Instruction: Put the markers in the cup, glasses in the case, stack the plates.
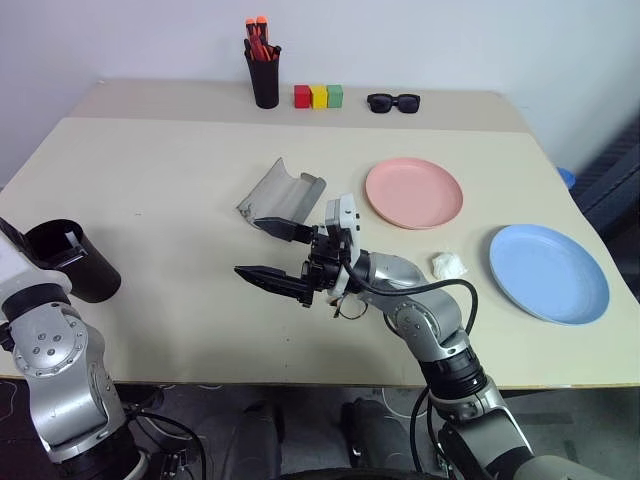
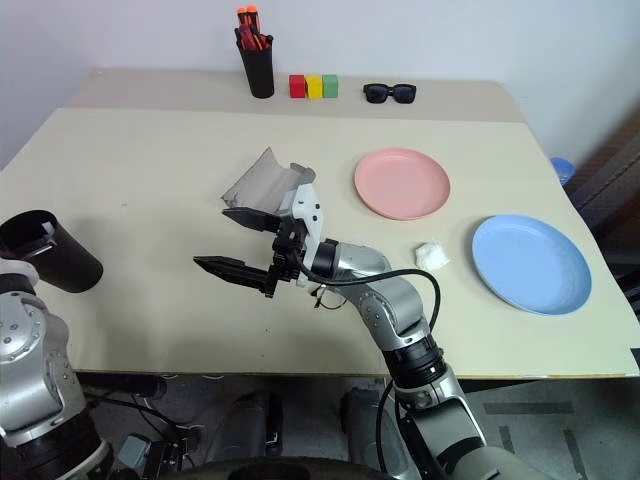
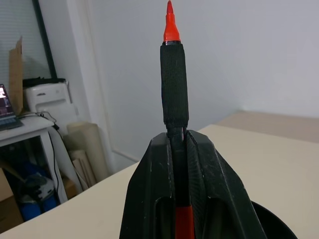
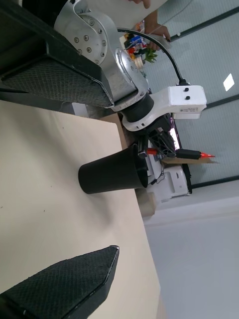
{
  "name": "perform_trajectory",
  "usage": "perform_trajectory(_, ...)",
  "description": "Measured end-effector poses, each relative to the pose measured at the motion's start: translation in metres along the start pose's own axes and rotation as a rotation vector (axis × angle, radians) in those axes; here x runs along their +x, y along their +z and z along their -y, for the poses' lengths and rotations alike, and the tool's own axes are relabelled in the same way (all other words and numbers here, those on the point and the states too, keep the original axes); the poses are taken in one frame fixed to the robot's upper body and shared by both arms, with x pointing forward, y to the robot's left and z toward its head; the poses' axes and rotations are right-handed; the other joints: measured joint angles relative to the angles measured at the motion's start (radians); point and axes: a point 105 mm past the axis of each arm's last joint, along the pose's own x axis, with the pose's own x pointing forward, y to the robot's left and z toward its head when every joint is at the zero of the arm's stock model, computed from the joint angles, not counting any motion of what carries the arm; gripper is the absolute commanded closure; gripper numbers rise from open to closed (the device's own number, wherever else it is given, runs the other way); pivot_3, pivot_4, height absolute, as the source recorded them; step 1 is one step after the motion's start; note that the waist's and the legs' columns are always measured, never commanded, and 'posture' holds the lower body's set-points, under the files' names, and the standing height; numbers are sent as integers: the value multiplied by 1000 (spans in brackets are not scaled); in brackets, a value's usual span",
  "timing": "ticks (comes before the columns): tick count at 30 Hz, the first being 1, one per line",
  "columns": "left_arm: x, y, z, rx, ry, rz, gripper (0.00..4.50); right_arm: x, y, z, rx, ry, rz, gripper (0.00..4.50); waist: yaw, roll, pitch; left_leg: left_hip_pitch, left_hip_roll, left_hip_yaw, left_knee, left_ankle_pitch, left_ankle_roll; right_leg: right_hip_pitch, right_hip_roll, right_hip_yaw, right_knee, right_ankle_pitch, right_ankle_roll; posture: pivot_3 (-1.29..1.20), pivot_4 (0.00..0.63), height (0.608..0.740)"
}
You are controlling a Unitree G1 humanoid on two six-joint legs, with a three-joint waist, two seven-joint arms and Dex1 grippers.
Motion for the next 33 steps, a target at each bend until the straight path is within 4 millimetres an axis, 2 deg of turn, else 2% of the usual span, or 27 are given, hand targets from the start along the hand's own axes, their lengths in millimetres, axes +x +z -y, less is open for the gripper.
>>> perform_trajectory(2, 0, -1, 0, 0, 2, -1, 2835, 0, 0, 0, 0, 0, 0, 0, 0, 0, 0, 0, 0, 0, 0, 0, 0, 0, 0, 0, 0, 0, 0, 0, 150, 722)
perform_trajectory(5, 0, -2, 0, 3, 7, -5, 1236, 0, 0, 0, 0, -1, 0, 0, 0, 0, 0, 0, 0, 0, 0, 0, 0, 0, 0, 0, 0, 0, 0, 0, 150, 722)
perform_trajectory(7, 0, -2, 0, 2, 10, -4, 321, 0, 0, 0, 0, -1, 0, 0, 0, 0, 0, 0, 0, 0, 0, 0, 0, 0, 0, 0, 0, 0, 0, 0, 150, 722)
perform_trajectory(23, 2, -3, 3, -11, 5, 5, 321, -1, 0, 1, -3, -4, -4, 0, 0, 0, 0, 0, 0, 0, 0, 0, 0, 0, 0, 0, 0, 0, 0, 0, 150, 722)
perform_trajectory(33, 11, 6, 9, -43, 4, 36, 321, 0, 2, 2, -9, -7, -2, 0, 0, 0, 0, 0, 0, 0, 0, 0, 0, 0, 0, 0, 0, 0, 0, 0, 150, 722)
